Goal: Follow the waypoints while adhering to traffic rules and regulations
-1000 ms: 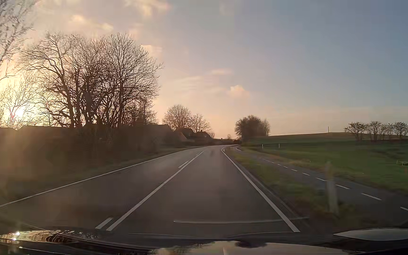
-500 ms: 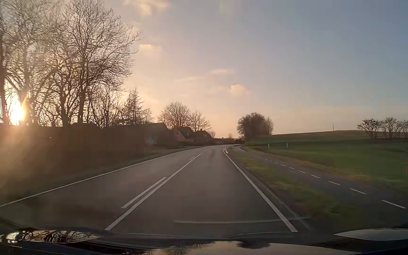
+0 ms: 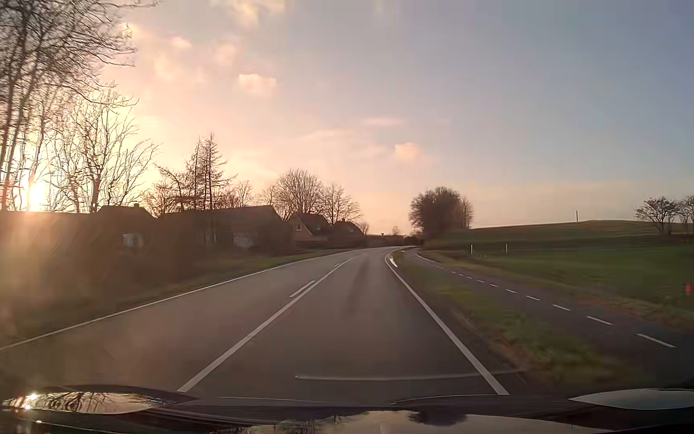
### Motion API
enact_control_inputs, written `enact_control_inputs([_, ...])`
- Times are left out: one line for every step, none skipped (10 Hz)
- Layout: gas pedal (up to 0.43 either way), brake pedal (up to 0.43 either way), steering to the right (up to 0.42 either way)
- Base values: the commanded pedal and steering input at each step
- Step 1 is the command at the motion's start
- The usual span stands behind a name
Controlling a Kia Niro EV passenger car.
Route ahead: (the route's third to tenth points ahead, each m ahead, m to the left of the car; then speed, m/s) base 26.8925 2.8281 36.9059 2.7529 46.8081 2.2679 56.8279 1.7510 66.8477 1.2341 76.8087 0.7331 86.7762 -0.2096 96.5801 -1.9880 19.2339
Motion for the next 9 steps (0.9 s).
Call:
enact_control_inputs([0.228,0.000,0.001])
enact_control_inputs([0.228,0.000,0.001])
enact_control_inputs([0.228,0.000,0.001])
enact_control_inputs([0.228,0.000,0.001])
enact_control_inputs([0.228,0.000,0.001])
enact_control_inputs([0.228,0.000,0.001])
enact_control_inputs([0.220,0.000,0.001])
enact_control_inputs([0.189,0.000,0.001])
enact_control_inputs([0.189,0.000,0.001])
